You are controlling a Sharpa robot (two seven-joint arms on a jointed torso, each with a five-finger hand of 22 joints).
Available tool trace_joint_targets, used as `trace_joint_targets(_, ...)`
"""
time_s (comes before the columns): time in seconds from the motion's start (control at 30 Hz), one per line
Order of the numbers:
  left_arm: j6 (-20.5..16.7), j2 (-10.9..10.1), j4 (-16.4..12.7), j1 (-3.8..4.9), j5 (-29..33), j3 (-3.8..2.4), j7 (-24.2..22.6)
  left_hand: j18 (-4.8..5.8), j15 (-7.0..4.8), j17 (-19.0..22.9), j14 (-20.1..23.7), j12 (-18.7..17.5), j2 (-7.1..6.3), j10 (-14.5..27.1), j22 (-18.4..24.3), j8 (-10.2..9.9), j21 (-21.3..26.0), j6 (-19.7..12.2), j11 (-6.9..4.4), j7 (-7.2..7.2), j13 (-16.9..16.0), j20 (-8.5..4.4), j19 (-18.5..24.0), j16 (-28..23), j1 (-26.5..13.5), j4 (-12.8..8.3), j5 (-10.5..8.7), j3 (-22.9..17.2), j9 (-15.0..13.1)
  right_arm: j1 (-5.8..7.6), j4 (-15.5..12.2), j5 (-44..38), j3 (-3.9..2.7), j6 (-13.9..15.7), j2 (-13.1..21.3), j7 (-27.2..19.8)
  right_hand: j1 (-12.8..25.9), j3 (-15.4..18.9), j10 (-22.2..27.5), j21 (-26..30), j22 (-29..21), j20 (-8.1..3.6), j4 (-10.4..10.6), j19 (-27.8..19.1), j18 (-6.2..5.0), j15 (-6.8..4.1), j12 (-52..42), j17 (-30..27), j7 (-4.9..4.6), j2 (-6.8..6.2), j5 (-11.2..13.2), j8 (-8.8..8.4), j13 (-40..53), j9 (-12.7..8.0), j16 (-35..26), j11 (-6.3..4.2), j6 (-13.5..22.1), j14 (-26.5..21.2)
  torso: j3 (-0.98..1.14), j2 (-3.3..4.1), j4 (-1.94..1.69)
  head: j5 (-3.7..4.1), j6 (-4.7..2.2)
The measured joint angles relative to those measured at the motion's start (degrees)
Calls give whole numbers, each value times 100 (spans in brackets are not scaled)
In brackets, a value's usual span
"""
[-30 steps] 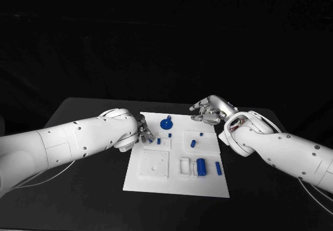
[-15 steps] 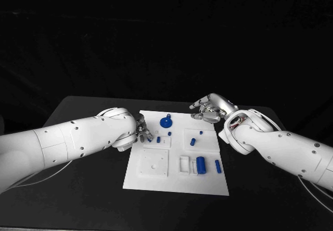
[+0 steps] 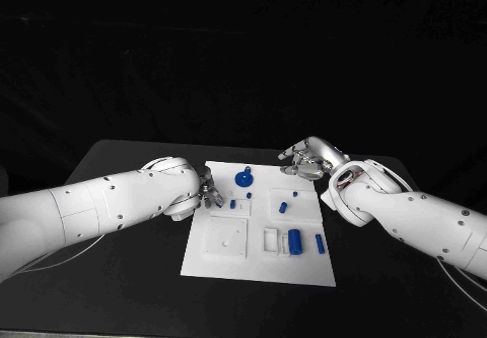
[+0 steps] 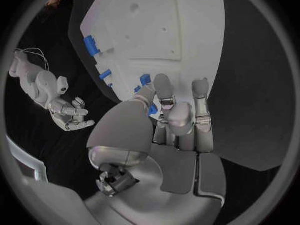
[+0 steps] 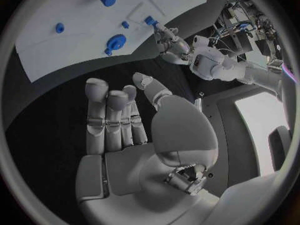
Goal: Assemble the parts on the task board
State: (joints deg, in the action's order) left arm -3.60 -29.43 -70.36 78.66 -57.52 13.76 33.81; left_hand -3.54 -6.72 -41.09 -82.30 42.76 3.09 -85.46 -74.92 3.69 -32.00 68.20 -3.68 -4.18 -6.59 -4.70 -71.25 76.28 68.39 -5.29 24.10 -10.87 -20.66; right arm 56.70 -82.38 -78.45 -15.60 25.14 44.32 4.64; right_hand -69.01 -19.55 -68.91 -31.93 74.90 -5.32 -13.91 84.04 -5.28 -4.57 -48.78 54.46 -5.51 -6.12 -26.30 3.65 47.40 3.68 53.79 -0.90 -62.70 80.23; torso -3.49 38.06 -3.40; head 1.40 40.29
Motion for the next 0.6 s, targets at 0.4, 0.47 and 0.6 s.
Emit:
trace_joint_targets(0.4,108,4,4,2,-40,-9,4,0,0,-35,0,-22,1,0,0,35,0,0,0,0,-290,0,0,0,-5,-15,-1,17,-128,0,3,6,0,-5,0,-1,0,0,0,0,0,0,0,0,0,0,0,0,0,0,0,0,0,0,0,0,0,0,3,2,5,-5,-3)
trace_joint_targets(0.47,140,7,9,4,-46,-11,-1,1,0,-47,0,-22,14,0,1,37,0,0,0,0,-320,0,0,0,-35,-14,-21,18,-132,0,3,7,0,-6,0,-2,0,0,0,0,0,0,0,0,0,0,0,0,0,0,0,0,0,0,0,0,0,0,5,2,5,-2,-3)
trace_joint_targets(0.6,195,12,25,6,-55,-13,-3,0,0,-58,0,-22,41,0,1,37,0,0,0,0,-355,0,0,0,-90,-25,-21,7,-399,0,5,8,0,-7,-1,-2,0,0,0,0,0,0,0,0,0,0,0,0,0,0,0,0,0,0,0,0,0,0,5,2,7,-1,-1)
